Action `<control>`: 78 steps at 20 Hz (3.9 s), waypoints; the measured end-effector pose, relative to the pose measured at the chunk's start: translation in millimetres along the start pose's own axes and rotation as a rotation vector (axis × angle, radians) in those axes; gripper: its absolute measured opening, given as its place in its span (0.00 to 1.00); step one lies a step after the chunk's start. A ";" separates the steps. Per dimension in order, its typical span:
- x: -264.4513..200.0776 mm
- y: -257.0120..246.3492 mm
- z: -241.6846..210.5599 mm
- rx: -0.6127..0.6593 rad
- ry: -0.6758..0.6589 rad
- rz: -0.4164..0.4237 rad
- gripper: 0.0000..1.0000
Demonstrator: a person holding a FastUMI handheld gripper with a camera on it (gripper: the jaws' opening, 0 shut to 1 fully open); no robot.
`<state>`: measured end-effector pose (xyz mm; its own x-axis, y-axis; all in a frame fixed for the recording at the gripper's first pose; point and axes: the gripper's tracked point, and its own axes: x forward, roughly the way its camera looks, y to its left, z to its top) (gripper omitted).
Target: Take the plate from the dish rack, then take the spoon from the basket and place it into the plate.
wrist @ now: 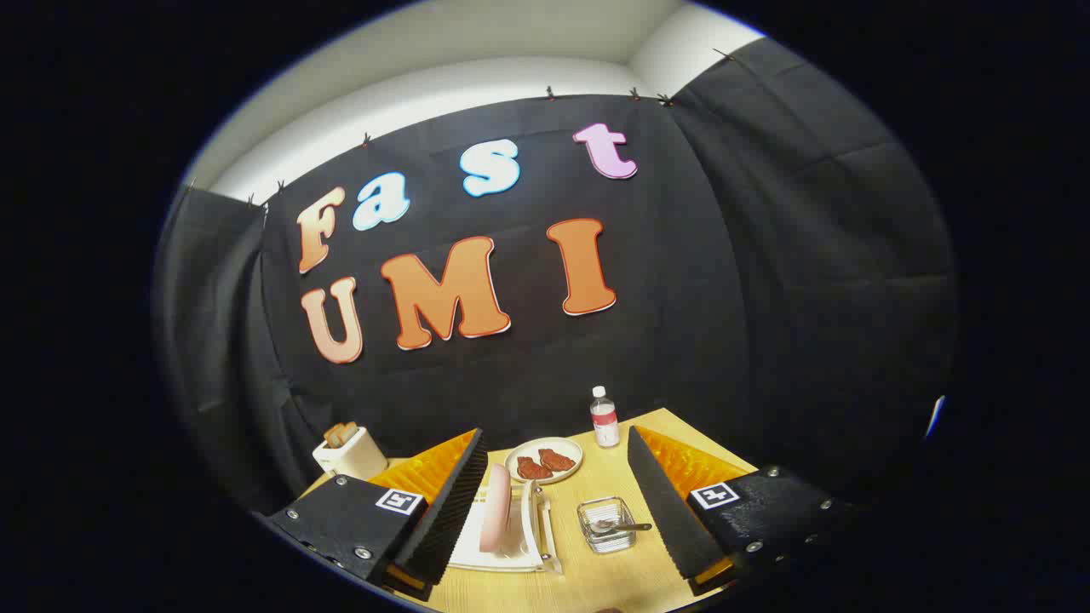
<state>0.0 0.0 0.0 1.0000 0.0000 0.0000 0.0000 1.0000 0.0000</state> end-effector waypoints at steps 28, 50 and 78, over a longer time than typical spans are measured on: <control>24.7 32.2 -30.0 -0.109 0.087 0.012 0.98; 109.4 78.0 -141.6 -0.219 0.356 0.003 0.84; 160.0 72.7 -150.2 -0.237 0.395 -0.161 0.20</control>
<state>160.0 72.7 -150.2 0.9107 -0.2008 -0.3611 0.1091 0.9598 -0.2585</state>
